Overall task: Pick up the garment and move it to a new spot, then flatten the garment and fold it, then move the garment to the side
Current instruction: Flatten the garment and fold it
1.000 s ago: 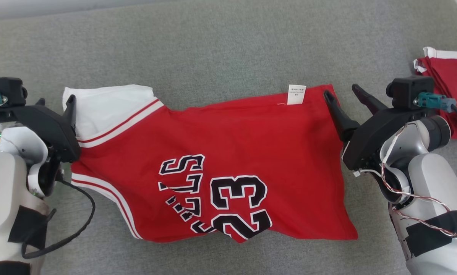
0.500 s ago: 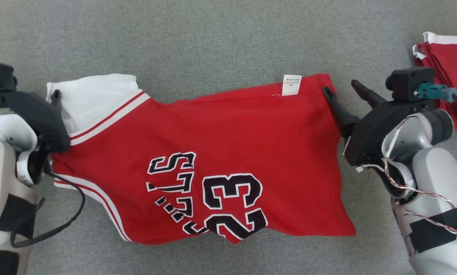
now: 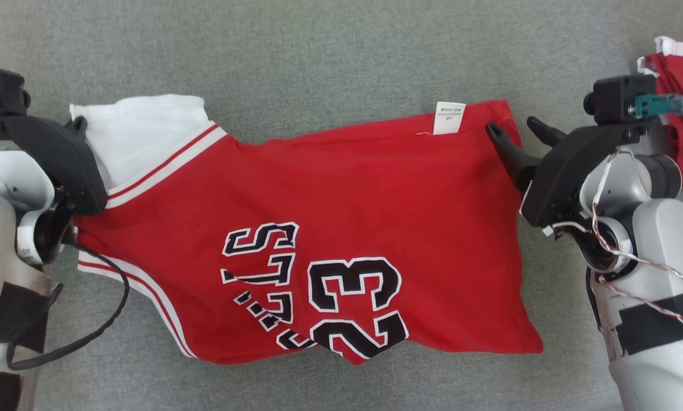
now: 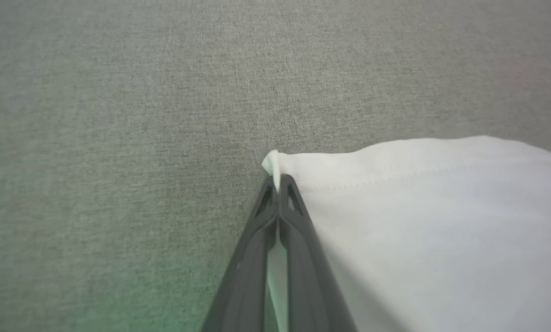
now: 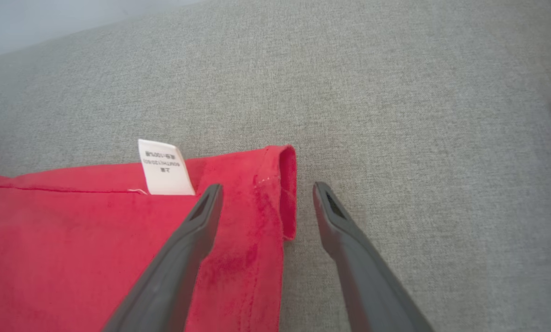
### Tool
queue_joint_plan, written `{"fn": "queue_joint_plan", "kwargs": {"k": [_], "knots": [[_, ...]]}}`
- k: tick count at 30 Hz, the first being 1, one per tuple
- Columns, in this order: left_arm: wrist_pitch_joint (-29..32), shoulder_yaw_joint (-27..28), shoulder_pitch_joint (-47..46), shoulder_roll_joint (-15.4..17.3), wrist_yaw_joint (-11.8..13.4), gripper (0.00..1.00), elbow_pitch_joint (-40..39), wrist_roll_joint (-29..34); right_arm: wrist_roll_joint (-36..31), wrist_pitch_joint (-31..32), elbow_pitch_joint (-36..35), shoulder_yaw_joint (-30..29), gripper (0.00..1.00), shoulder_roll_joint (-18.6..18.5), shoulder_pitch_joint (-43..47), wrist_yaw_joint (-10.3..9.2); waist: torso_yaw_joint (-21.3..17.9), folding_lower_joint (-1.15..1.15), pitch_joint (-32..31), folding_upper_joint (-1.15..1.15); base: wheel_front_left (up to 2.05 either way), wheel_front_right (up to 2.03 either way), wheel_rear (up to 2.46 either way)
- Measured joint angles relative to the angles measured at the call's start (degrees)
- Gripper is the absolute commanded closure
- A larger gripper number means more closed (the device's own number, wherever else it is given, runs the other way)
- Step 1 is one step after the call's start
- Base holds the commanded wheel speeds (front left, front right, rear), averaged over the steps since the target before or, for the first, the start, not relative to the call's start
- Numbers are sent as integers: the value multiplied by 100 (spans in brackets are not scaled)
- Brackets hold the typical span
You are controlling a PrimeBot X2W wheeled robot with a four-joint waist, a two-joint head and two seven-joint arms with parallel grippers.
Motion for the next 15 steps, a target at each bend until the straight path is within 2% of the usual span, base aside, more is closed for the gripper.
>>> {"fn": "queue_joint_plan", "kwargs": {"k": [3,4,5,6,7,8,9,10,15], "knots": [[-56,-26,-4,5,7,100,-92,15,2,16,141,-13,0,65,-106,0,29,0,59,0,0,0,0],[-75,-36,-6,7,7,100,-124,15,5,20,177,-8,5,88,-133,0,37,0,75,0,0,0,0],[-102,-45,-8,9,7,100,-143,18,5,16,203,-4,36,104,-158,0,44,0,89,0,0,0,0],[-108,-54,-13,9,7,100,-159,18,4,-3,229,-2,58,112,-182,0,50,0,102,0,0,0,0],[-108,-54,-13,9,7,100,-159,18,4,-3,229,-2,58,112,-182,0,50,0,102,0,0,0,0],[-188,-58,-37,0,4,100,-199,10,1,-26,259,12,84,127,-235,0,58,0,124,0,0,0,0],[-263,-40,-46,-19,4,100,-221,-23,-2,-48,260,35,84,130,-251,0,60,0,133,0,0,0,0],[-263,-40,-46,-19,4,100,-221,-23,-2,-48,260,35,100,130,-251,0,60,0,133,0,0,0,0],[-655,23,-52,-44,-7,100,-292,-64,-3,-159,223,85,100,126,-288,0,45,1,151,1,0,0,0]]}}
